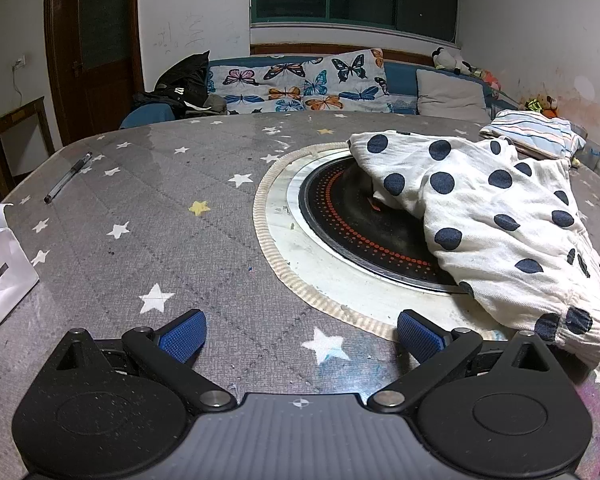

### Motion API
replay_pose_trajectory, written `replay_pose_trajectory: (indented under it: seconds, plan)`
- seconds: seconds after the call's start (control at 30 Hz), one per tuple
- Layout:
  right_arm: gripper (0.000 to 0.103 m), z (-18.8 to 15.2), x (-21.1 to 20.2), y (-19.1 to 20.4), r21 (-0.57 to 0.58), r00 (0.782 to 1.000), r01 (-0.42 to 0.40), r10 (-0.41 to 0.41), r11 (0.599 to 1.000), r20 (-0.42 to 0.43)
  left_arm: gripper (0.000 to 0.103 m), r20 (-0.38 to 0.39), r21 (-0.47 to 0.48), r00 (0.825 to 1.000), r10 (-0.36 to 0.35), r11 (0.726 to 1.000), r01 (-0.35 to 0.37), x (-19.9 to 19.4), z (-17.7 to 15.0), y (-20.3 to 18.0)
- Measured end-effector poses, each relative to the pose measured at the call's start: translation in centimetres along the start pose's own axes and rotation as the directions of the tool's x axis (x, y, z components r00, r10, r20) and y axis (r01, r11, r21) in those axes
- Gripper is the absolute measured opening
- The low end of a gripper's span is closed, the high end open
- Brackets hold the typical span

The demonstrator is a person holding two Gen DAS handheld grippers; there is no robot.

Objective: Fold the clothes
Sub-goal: 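Move both grippers toward the polka-dot trousers lying crumpled on the table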

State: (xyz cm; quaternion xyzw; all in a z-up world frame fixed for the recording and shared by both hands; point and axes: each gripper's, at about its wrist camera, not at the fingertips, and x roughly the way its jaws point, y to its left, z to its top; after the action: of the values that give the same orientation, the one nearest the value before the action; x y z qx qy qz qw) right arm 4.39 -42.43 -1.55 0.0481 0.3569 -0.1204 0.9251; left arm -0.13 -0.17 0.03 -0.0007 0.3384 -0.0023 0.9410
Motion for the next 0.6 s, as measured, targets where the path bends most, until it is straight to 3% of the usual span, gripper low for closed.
replay_pose_trajectory:
  seconds: [0.1, 0.2, 0.6]
  plan:
    - [0.103, 0.0, 0.2, 0.1, -0.001, 1.0, -0.022, 0.022, 1.0, 0.0, 0.103, -0.005, -0.002, 1.0, 0.001, 1.0, -0.001, -0.4, -0.2, -0.6]
    - [0.103, -0.9, -1.1, 0.5, -0.034, 0.998, -0.024, 0.026, 0.999, 0.054, 0.103, -0.011, -0.005, 1.0, 0.001, 1.0, -0.001, -0.8, -0.4, -1.2]
    - [0.103, -3.7, -4.1, 2.0, -0.097, 0.994, -0.087, 0.092, 0.991, 0.055, 0.103, -0.034, -0.014, 0.999, -0.004, 1.0, 0.003, -2.5, -1.4, -3.8]
